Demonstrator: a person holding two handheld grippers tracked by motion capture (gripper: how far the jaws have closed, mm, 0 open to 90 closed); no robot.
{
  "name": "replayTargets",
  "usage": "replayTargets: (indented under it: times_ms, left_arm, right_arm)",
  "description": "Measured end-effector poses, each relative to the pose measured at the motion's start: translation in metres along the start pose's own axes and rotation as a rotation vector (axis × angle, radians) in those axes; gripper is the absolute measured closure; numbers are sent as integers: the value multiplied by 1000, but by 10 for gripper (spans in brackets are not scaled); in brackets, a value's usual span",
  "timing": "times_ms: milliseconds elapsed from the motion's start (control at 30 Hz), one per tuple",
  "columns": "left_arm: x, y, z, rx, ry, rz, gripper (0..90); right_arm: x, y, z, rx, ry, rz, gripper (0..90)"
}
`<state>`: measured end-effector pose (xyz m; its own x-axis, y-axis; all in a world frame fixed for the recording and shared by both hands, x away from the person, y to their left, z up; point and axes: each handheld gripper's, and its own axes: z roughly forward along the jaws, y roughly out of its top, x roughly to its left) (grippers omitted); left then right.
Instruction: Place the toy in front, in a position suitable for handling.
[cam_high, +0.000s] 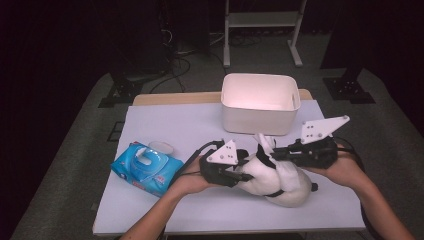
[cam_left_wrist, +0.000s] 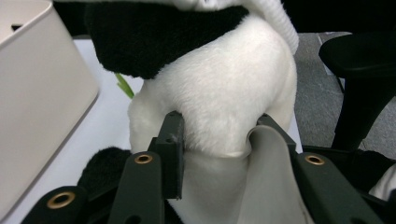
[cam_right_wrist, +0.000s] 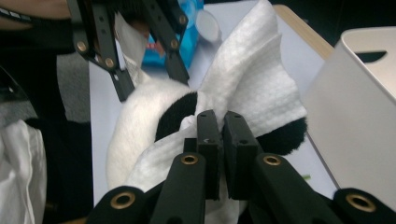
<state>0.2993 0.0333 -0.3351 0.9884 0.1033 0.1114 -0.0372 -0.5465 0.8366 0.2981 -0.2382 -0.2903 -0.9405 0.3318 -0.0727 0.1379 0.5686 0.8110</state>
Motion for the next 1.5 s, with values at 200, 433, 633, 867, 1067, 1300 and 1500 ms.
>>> replayTargets:
  times_ms: [200, 433, 633, 867, 1067, 1300, 1500]
  left_arm:
    - [0, 16, 12, -10, -24, 29, 391]
    - [10, 2, 13, -38, -26, -45, 201]
    - [9, 14, 20, -78, 5, -14, 508]
    - [8, 24, 26, -49, 0, -17, 519]
    - [9, 43, 33, -18, 4, 7, 522]
    - [9, 64, 48, 3, -17, 35, 523]
    - [12, 68, 53, 1, -37, 24, 419]
  right_arm:
    - [-2, -18, -19, 16, -31, 22, 860]
    - [-5, -44, -23, 115, -77, 45, 859]
    - [-9, -61, -22, 27, -39, 126, 859]
    - [-10, -49, -44, -119, 10, 143, 859]
    - [-3, -15, -39, -62, -15, 41, 858]
    - [-9, -10, -45, -22, -59, 22, 859]
    - [-15, -29, -46, 18, -68, 64, 860]
